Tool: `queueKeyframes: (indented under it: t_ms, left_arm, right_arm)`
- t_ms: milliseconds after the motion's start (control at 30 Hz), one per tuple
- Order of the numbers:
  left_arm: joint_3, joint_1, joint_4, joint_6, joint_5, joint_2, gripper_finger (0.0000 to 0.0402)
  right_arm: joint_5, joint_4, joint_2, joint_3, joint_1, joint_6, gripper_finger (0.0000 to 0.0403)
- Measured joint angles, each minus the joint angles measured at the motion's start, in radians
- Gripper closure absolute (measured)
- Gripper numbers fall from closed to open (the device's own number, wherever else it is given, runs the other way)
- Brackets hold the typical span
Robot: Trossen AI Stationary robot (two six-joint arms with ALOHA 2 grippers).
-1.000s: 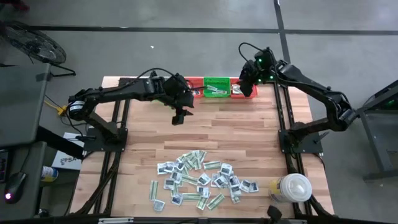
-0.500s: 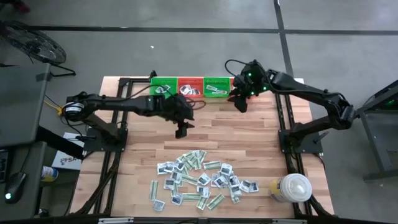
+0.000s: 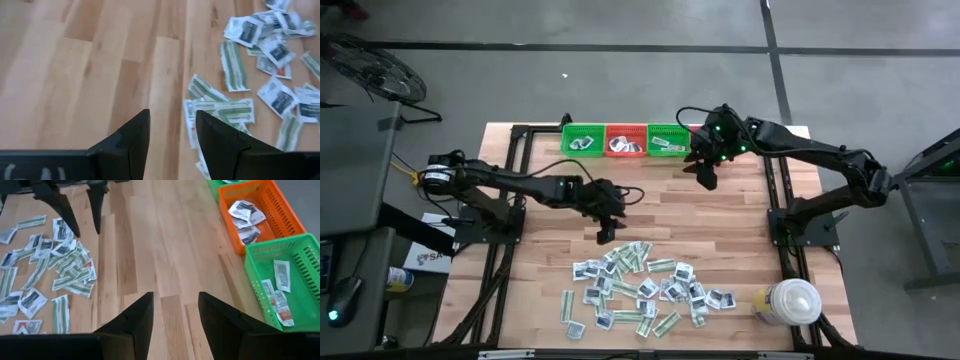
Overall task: Pick & Place First Aid Supplies
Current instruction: Put the green bandage pack in the right orange bin
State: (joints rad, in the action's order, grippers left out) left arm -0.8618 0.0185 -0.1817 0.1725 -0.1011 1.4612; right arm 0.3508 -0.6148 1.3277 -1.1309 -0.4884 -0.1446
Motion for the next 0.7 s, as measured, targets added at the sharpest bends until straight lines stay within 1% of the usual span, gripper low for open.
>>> queueKeyframes:
  t_ms: [67,200,300,467,567,700]
  left_arm:
    - [0.044,0.009,0.044,0.009,-0.044,0.000,0.0244]
    - [0.115,0.036,0.146,0.020,-0.170,0.007,0.0244]
    - [0.141,0.054,0.155,0.009,-0.254,0.016,0.0244]
    - [0.145,0.074,0.188,-0.031,-0.333,0.061,0.0244]
    - [0.142,0.074,0.233,-0.036,-0.384,0.118,0.0244]
    - [0.144,0.073,0.296,-0.038,-0.398,0.189,0.0244]
  right_arm:
    - [0.000,-0.003,0.000,0.000,0.008,-0.017,0.0254]
    - [0.000,-0.003,0.000,0.000,0.013,-0.020,0.0254]
    - [0.000,-0.003,0.000,0.000,0.013,-0.021,0.0254]
    - [0.000,-0.003,0.000,0.000,0.013,-0.039,0.0254]
    - [0.000,-0.003,0.000,0.000,0.013,-0.039,0.0254]
    - [0.000,-0.003,0.000,0.000,0.013,-0.039,0.0254]
